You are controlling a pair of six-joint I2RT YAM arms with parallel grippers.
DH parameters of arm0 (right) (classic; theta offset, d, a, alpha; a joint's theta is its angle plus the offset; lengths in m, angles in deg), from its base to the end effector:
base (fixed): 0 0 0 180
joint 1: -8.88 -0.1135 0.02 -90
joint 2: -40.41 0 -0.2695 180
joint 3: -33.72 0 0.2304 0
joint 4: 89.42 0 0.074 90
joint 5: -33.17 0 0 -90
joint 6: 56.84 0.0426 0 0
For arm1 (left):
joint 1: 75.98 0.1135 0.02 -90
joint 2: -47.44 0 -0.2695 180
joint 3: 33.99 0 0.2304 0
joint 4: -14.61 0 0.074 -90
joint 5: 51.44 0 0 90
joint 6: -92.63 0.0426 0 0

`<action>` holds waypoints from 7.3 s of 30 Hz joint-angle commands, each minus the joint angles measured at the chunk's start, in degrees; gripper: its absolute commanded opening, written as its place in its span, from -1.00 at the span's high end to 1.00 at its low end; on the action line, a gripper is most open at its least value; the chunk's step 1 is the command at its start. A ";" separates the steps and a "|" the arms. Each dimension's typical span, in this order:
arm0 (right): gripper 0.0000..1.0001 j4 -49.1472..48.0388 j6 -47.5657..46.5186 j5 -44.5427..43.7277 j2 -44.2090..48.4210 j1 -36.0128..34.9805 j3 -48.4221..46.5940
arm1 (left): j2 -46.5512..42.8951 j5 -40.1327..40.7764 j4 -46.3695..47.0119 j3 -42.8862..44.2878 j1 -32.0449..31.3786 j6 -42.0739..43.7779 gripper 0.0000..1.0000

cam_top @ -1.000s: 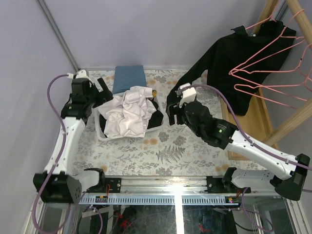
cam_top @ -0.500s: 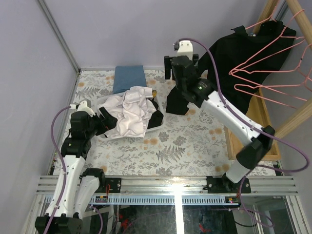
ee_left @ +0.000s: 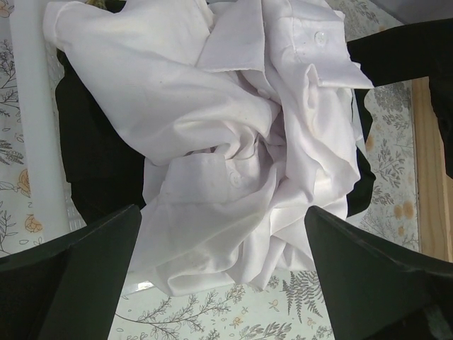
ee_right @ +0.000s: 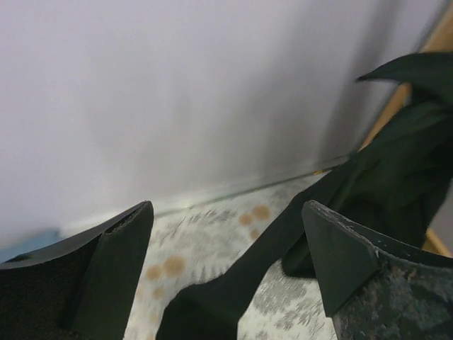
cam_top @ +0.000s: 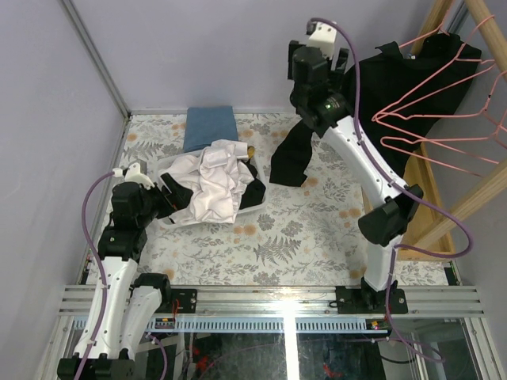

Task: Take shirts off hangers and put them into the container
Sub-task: Pick up the hanger from the clothesline, then adjust the bin at the center of the board, then remove the shirt from the hanger.

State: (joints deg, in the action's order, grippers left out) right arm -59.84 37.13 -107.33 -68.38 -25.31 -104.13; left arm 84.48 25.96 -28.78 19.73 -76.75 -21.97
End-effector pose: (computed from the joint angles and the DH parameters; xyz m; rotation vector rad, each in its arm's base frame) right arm 0.3570 0.2028 0.4796 0.2726 1.5555 -0.1742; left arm 0.1287 -0.0110 0.2900 -0.2877 2.0415 -0.4999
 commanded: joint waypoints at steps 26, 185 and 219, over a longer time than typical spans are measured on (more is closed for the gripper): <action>-0.89 -11.93 3.67 -12.33 -16.98 19.20 -21.09 | 2.66 -0.53 2.35 -0.52 -0.37 -0.98 -1.00; 1.00 18.39 3.00 102.48 61.79 0.13 62.71 | -6.51 -15.24 27.43 -4.76 -25.65 -15.82 -1.00; 1.00 15.00 3.94 106.59 58.85 0.18 65.52 | 12.96 3.20 60.55 -12.74 -41.41 -21.81 0.03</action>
State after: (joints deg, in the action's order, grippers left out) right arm -41.96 41.11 -3.88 -10.53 -24.87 -37.32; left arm 96.11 28.74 25.58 5.64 -117.52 -42.98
